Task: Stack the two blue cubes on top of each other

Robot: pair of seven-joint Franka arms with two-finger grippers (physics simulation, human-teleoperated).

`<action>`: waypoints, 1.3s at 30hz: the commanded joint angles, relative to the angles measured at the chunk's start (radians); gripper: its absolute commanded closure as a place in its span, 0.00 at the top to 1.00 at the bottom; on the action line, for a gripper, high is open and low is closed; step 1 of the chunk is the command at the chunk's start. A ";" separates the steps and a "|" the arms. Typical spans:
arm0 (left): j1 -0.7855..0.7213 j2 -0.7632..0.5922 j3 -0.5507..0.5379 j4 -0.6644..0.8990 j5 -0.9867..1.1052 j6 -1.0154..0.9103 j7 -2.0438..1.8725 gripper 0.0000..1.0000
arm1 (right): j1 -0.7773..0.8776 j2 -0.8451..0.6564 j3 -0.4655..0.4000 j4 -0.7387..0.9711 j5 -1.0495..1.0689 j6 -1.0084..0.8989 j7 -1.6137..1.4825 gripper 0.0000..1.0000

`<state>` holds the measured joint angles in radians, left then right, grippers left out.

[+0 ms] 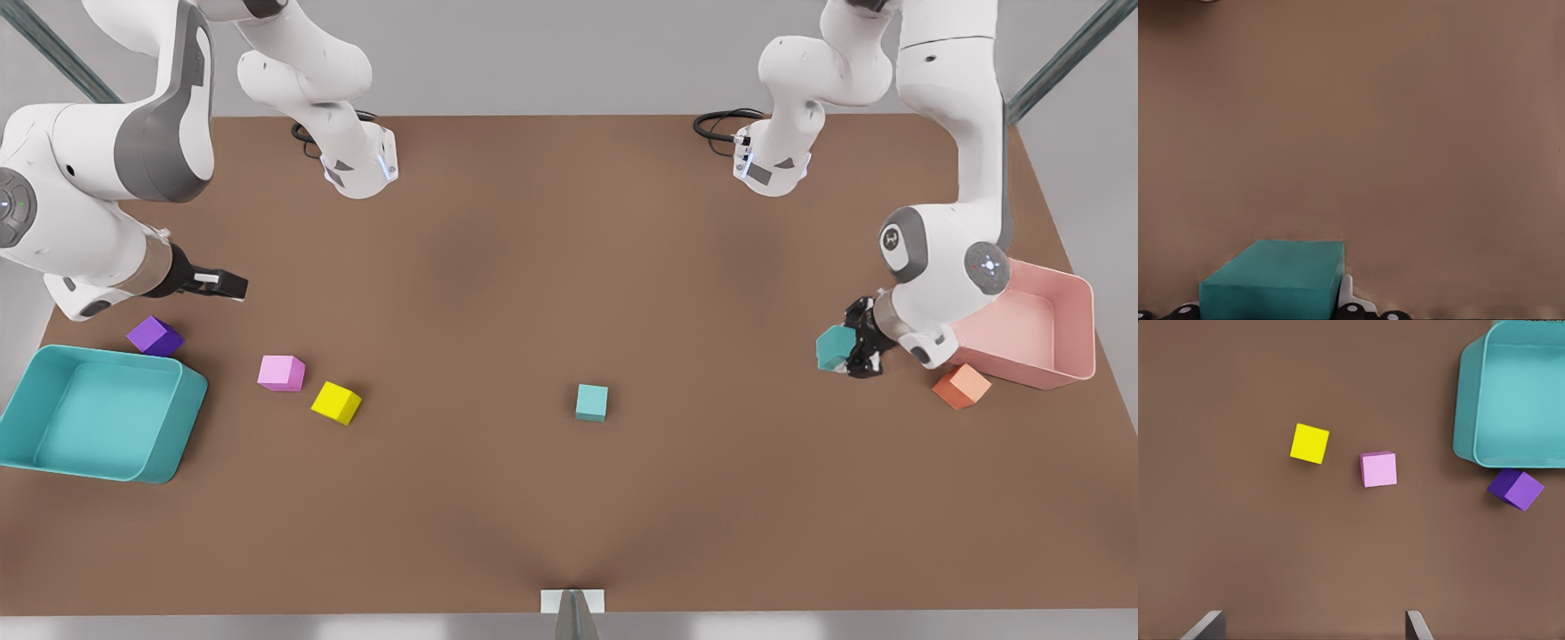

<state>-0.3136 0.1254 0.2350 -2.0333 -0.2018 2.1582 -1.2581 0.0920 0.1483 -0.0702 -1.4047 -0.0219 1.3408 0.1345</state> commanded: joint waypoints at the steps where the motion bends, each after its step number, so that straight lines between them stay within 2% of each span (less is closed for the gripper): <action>1: -0.048 0.058 -0.097 0.141 0.044 -0.244 0.345 0.58 | -0.001 -0.001 0.000 0.001 -0.001 -0.003 -0.111 1.00; 3: -0.102 0.181 -0.181 0.327 0.091 -0.290 0.347 0.58 | -0.001 -0.001 -0.002 0.001 0.000 -0.003 -0.111 1.00; 6: -0.222 0.385 -0.215 0.521 0.096 -0.288 0.344 0.58 | -0.001 -0.001 -0.002 0.003 0.000 -0.003 -0.111 1.00; 9: -0.265 0.493 -0.215 0.616 0.097 -0.219 0.333 0.59 | -0.001 -0.001 -0.002 0.004 -0.001 -0.003 -0.113 1.00; 12: -0.289 0.620 -0.214 0.785 0.097 -0.216 0.279 0.59 | -0.001 -0.001 -0.002 0.007 0.000 -0.003 -0.115 1.00; 14: -0.305 0.646 -0.214 0.792 0.097 -0.176 0.278 0.59 | -0.001 0.004 -0.002 0.007 0.000 -0.003 -0.115 1.00; 16: -0.320 0.714 -0.212 0.877 0.097 -0.176 0.266 0.60 | -0.001 0.005 -0.002 0.009 0.000 -0.003 -0.115 1.00; 20: -0.326 0.757 -0.210 0.910 0.096 -0.159 0.264 0.60 | -0.001 0.005 0.000 0.009 0.000 -0.003 -0.115 1.00; 39: -0.326 0.797 -0.207 0.926 0.096 -0.098 0.264 0.60 | 0.002 0.011 0.000 0.010 0.000 -0.003 -0.111 1.00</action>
<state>-0.6397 0.9232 0.0276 -1.1062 -0.1012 2.0491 -1.0260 0.0937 0.1606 -0.0702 -1.3948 -0.0220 1.3379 0.0341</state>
